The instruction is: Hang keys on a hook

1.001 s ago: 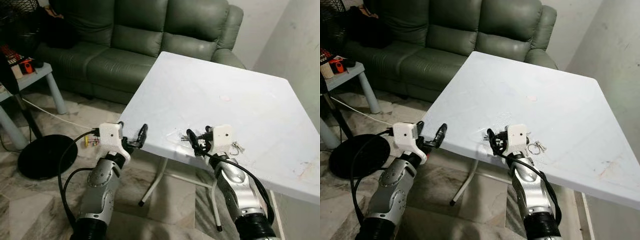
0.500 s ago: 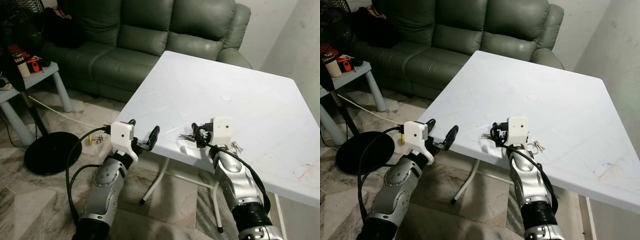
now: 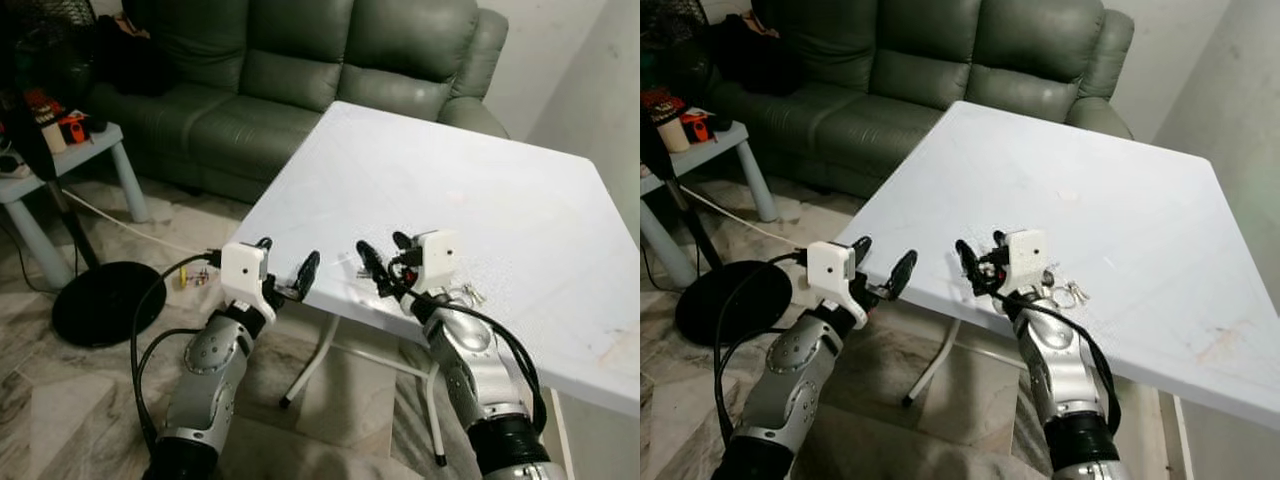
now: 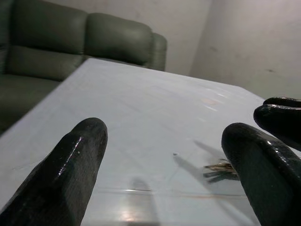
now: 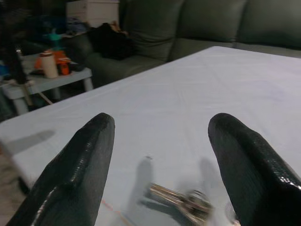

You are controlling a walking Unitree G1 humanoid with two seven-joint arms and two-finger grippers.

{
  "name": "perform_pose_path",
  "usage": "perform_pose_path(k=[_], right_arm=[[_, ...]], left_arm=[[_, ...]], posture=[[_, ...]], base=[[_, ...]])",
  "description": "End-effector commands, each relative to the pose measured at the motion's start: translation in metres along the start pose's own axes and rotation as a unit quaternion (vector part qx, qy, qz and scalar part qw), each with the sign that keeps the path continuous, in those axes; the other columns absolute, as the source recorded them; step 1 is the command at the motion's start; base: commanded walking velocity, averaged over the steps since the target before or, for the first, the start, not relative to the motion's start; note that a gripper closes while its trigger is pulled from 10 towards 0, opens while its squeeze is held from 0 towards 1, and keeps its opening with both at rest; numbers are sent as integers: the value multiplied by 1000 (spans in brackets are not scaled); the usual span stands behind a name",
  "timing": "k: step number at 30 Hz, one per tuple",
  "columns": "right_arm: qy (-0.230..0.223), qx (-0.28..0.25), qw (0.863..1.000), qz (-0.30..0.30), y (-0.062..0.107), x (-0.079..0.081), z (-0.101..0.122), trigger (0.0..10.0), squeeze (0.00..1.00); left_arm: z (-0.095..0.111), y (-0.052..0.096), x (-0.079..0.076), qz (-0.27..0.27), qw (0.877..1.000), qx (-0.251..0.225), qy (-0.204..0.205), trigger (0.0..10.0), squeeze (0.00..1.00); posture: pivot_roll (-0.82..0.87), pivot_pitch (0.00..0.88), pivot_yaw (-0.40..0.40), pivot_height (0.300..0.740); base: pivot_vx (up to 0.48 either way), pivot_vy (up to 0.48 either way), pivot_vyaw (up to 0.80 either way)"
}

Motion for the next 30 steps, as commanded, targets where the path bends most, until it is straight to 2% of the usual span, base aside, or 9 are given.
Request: perform_pose_path(k=[1,10,18,25,30], right_arm=[[0,-6,1000,-5,2,-5,3,10000,0],[-3,-4,1000,6,5,-4,1,10000,0],[-2,-2,1000,11,6,-3,-1,10000,0],[-1,2,1000,11,7,-4,-1,10000,0],[0,4,1000,13,7,-4,-2,10000,0]], left_arm=[[3,-3,-6,-11,1000,-3,-3,10000,0],[3,-3,-3,-2,1000,-3,15,10000,0],[3,-4,-5,-4,1000,-11,21,10000,0],[-1,-7,0,25,999,14,15,10000,0],[-2,-7,-1,25,999,13,15,10000,0]], posture=[[44,0,-107,715],[42,0,-107,715],[42,0,-108,715],[43,0,-109,715],[45,0,-111,715]], base=[[0,0,-569],[0,0,-579],[0,393,-584],[0,0,-584],[0,0,-585]])
Point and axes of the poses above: a point about 5 cm out from each wrist's last joint towards the gripper, its own y axis pointing back from the gripper into the wrist, its own z axis along the axis of the wrist's last joint, x = y × z, the point moved 2 cm from there along -y, pointing out of the wrist towards the gripper, and after that the axes turned 4 degrees about y, right-handed, at the moved point
